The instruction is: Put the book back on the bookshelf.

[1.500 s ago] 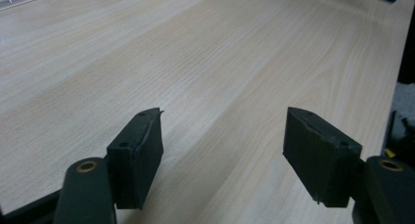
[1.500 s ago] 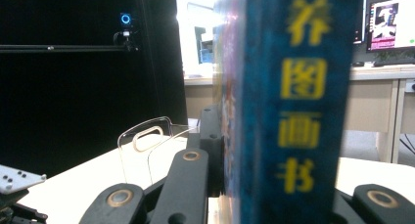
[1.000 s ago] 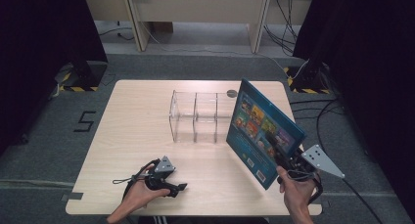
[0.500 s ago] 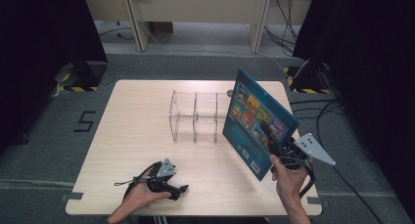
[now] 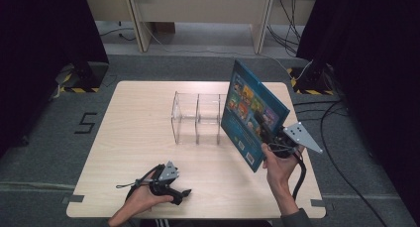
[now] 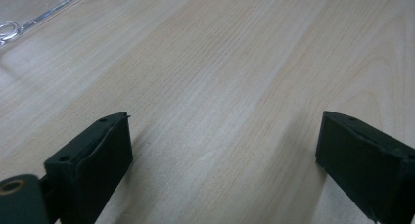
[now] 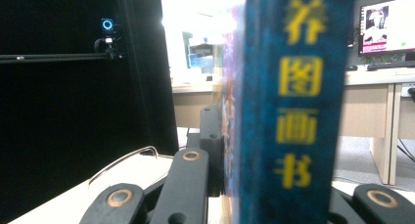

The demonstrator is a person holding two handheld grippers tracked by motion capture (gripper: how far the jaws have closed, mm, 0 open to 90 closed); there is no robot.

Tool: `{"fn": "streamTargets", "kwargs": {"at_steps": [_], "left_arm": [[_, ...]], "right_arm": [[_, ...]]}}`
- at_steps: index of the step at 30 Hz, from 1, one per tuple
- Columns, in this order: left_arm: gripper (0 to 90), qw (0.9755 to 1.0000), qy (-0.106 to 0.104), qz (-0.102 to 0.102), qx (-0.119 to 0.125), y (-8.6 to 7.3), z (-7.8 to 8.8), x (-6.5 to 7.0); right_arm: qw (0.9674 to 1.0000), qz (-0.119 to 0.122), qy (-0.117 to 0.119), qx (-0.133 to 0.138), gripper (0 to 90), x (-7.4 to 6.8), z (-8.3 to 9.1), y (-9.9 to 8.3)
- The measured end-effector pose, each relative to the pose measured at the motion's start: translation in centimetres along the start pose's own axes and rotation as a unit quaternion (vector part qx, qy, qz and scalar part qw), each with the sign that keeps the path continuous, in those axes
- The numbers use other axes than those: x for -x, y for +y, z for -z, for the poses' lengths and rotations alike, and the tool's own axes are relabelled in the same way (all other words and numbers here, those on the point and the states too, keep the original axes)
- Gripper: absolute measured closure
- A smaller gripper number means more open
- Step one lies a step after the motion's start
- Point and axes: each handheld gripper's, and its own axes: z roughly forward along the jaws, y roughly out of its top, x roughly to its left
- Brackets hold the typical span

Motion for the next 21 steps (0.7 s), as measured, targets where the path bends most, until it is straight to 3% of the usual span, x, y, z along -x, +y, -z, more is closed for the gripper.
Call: {"fn": "streamTargets", "kwargs": {"at_steps": [21], "left_arm": [[3.8, 1.0000, -0.002, -0.001, -0.003, 0.0, 0.0, 0.1]], "right_arm": [[0.9992, -0.006, -0.039, 0.001, 82.9, 0.1, -3.6, -1.3]]}}
